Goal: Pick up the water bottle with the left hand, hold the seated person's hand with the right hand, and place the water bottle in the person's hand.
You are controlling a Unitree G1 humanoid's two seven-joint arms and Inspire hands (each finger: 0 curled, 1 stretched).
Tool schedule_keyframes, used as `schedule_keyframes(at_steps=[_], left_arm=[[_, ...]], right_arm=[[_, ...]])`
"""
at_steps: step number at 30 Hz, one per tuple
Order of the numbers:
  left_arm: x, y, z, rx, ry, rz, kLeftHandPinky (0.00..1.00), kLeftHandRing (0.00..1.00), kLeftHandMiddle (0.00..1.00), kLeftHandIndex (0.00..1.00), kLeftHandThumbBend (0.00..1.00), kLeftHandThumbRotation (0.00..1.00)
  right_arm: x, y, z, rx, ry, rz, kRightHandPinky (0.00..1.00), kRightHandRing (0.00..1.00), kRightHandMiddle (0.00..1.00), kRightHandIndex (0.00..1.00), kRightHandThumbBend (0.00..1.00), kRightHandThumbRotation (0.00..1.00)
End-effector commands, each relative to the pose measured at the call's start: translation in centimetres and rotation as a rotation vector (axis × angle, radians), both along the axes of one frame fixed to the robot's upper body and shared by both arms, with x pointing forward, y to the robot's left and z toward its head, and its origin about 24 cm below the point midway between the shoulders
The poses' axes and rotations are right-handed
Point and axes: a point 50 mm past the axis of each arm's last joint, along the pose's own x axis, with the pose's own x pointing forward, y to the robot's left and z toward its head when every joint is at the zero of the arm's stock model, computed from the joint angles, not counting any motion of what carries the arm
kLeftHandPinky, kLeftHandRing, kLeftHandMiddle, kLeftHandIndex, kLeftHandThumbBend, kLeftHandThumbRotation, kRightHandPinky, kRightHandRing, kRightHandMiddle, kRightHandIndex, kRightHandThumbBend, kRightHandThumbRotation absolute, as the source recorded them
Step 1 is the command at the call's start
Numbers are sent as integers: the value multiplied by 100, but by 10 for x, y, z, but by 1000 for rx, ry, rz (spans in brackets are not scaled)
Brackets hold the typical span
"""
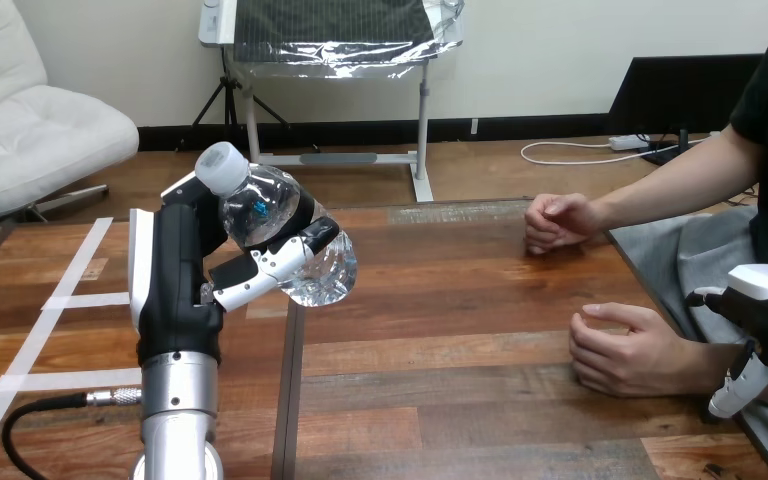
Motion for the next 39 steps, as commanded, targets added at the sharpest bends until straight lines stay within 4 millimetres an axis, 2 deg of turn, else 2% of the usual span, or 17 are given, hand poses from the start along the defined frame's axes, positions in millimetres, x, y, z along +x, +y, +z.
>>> schedule_keyframes(at_steps=[1, 11, 19, 39], left_arm=[[9, -1, 25, 11, -117, -9, 39, 42, 46, 49, 62, 0], [9, -1, 26, 14, -119, -9, 39, 42, 46, 49, 62, 0], [9, 0, 26, 25, -120, -1, 39, 42, 46, 49, 62, 0], [9, 1, 27, 19, -122, -9, 39, 42, 46, 49, 62, 0]], right_arm=[[10, 3, 22, -21, -74, 19, 81, 93, 97, 95, 70, 8], [15, 3, 15, -44, -57, 47, 75, 90, 94, 92, 70, 6], [19, 2, 10, -35, -39, 55, 74, 87, 92, 90, 70, 1], [31, -4, -8, -5, 28, 55, 73, 84, 91, 89, 69, 0]])
